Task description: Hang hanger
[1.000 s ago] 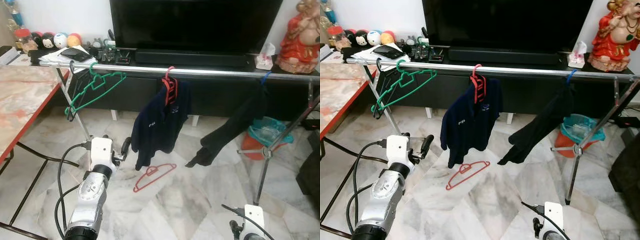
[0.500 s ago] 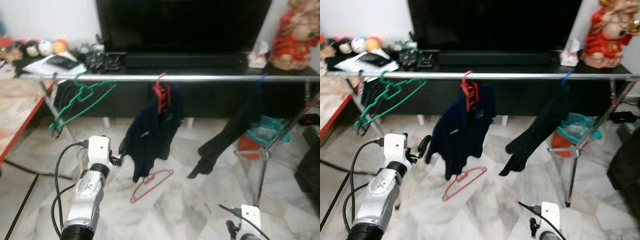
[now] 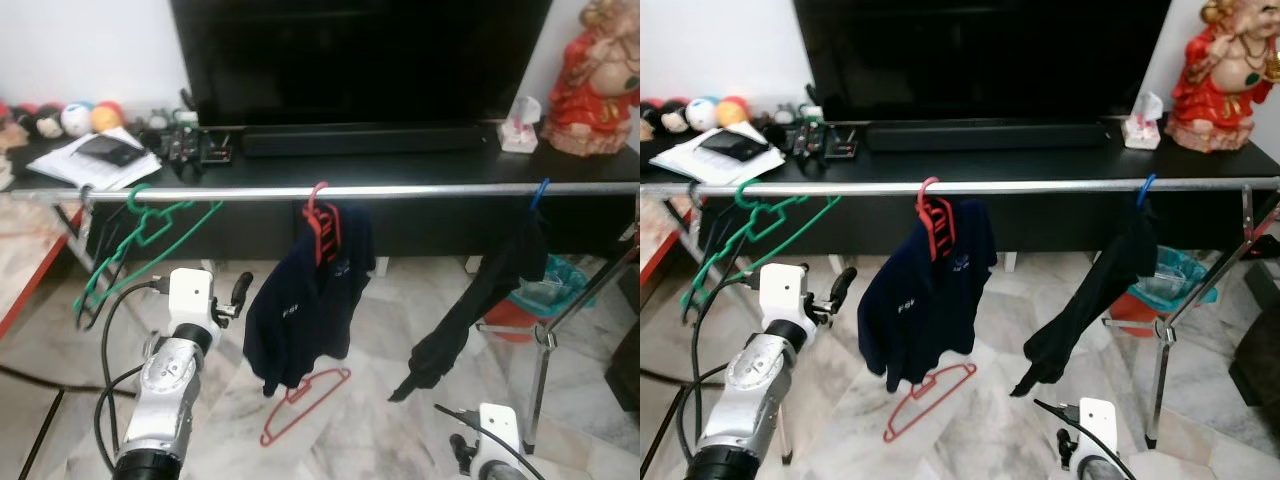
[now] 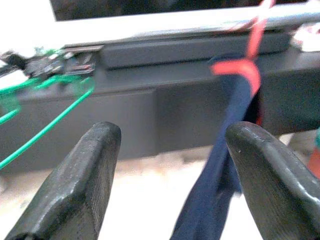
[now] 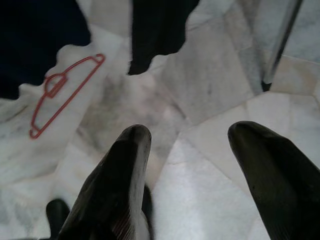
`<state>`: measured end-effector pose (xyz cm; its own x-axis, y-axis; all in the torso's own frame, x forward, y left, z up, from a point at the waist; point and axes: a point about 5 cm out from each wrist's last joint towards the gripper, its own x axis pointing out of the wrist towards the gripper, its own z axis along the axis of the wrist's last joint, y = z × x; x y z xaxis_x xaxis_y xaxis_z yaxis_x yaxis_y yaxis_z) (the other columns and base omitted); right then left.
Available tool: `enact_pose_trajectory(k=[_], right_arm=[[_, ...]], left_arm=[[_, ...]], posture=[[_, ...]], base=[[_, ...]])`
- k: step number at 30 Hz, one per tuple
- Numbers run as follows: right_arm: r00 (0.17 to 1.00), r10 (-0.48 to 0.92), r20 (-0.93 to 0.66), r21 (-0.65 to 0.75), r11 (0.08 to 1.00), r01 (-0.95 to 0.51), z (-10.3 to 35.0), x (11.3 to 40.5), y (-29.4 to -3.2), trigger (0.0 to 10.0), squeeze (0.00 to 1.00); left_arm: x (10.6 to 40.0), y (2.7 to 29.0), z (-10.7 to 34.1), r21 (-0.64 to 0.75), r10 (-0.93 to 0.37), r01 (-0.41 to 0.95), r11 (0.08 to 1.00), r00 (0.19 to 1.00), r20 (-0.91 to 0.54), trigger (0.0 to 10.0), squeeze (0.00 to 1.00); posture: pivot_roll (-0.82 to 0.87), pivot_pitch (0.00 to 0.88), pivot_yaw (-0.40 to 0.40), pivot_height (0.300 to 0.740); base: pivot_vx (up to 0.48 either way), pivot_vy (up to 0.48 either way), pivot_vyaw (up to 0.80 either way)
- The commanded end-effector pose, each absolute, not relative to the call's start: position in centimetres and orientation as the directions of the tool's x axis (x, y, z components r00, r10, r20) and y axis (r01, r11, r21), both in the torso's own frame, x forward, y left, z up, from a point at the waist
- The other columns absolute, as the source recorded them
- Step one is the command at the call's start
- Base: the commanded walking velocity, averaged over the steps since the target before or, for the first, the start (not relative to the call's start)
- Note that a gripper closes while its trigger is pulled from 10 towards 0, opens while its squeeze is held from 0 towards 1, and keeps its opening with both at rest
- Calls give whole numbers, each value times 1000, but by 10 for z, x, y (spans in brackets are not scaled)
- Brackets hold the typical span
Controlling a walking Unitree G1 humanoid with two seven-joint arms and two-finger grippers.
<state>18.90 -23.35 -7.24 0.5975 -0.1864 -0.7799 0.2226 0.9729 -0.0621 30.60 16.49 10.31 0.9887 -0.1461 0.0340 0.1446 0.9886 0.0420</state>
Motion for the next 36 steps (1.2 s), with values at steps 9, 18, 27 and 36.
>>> enact_pose_trajectory(k=[9, 18, 27, 36], right_arm=[[590, -198, -783, -79, 972, 220, -71, 189, -238, 10000, 0], [592, -201, -780, -77, 971, 228, -71, 190, -238, 10000, 0], [592, -205, -779, -68, 967, 245, -71, 191, -235, 10000, 0], [593, -203, -779, -60, 966, 253, -72, 191, -232, 10000, 0]], left_arm=[[304, 156, 105, 24, -245, 244, 969, 969, 26, 10000, 0], [292, 149, 94, 35, -531, 542, 840, 833, -153, 10000, 0], [284, 160, 91, 41, -657, 698, 715, 690, -304, 10000, 0], [283, 143, 81, 23, -722, 790, 613, 572, -389, 10000, 1000]], posture=[[-149, 0, -3, 740], [-145, 0, 11, 740], [-144, 0, 27, 740], [-148, 0, 41, 740]], base=[[252, 0, 0], [0, 0, 0], [0, 0, 0], [0, 0, 0]])
